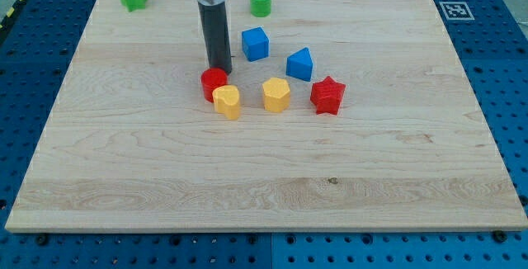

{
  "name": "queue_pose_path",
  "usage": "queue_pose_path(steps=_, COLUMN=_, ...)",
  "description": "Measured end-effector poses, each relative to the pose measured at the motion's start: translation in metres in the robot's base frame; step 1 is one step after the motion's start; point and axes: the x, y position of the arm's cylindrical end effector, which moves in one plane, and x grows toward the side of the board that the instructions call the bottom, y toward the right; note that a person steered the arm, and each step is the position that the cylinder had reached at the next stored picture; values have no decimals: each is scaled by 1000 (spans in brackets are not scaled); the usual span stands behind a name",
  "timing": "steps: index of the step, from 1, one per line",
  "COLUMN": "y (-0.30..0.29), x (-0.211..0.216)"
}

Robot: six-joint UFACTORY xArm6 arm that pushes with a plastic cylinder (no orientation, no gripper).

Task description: Move the red star to the bottom right side of the board

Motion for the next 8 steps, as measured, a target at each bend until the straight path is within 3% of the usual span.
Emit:
queue_pose_path(steps=2, y=102, x=9)
queue_pose_path(steps=4, y=164, x=61)
queue_pose_path(steps=8, y=177, x=128)
